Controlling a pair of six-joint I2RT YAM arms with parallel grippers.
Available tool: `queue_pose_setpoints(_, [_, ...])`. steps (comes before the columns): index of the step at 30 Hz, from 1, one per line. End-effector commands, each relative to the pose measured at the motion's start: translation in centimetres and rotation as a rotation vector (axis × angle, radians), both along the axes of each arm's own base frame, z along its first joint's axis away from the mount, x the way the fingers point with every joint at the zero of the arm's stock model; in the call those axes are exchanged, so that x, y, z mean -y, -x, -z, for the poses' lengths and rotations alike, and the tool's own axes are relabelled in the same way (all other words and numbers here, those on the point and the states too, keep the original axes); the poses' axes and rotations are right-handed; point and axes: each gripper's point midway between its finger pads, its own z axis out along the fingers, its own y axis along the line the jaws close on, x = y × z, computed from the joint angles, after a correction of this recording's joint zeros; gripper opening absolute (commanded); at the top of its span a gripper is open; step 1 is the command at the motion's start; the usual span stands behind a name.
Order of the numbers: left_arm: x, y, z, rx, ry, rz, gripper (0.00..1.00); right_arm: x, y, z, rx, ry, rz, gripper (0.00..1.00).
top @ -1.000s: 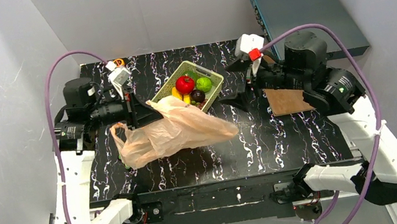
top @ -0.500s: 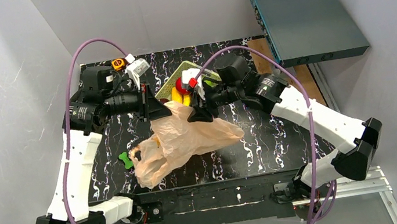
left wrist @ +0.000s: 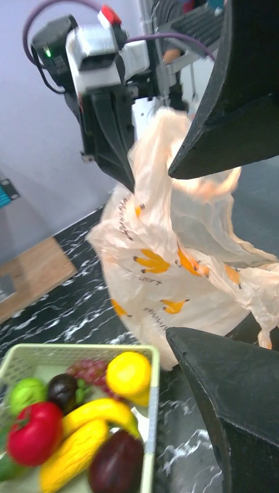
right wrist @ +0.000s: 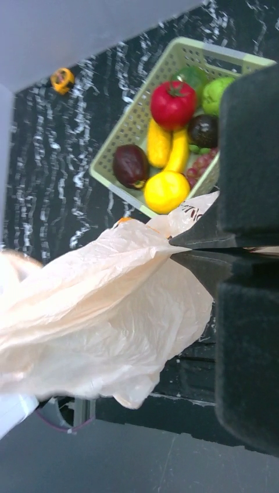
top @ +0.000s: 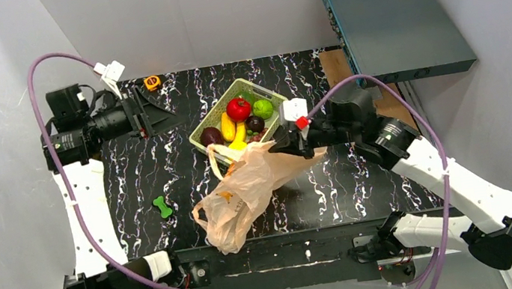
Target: Place the fake fruits into the plastic bag and tie a complex knot
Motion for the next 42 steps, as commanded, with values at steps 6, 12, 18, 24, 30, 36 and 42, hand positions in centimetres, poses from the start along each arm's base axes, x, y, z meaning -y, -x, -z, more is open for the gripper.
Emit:
queue_pose_setpoints(6, [4.0,4.4,2.8,-0.126,0.126,0.19,0.98,-0.9,0.2,-3.4,0.037,-0.108,-0.021,0.01])
queue_pose_setpoints(12, [7.3,8.5,1.6,-0.118,0.213,0.351,0.98,-0.6,-0.8,-2.2,-0.048,-0.06,0.051,0.01])
queue_pose_setpoints(18, [8.6,10.7,0.7,-0.126,0.233,0.438,0.88,0.0,-2.4,-0.6,-0.162,-0.025,0.137,0.01])
queue_pose_setpoints(24, [10.8,9.3,-1.2,-0.089,0.235,0.48,0.32,-0.2,-3.1,0.2,-0.243,0.001,0.139,0.01])
queue_pose_setpoints(30, [12.8,2.8,-1.3,-0.122,0.25,0.3,0.0,1.3,-3.8,-0.8,-0.259,0.067,0.247,0.87])
queue_pose_setpoints(36, [13.8,-2.5,0.6,-0.117,0.204,0.105,0.0,5.4,-2.6,-4.0,-0.239,0.066,0.405,0.98])
queue_pose_setpoints(42, [16.4,-3.5,3.7,-0.23,0.053,0.043,0.0,5.6,-3.2,-6.6,-0.294,-0.006,0.499,0.98])
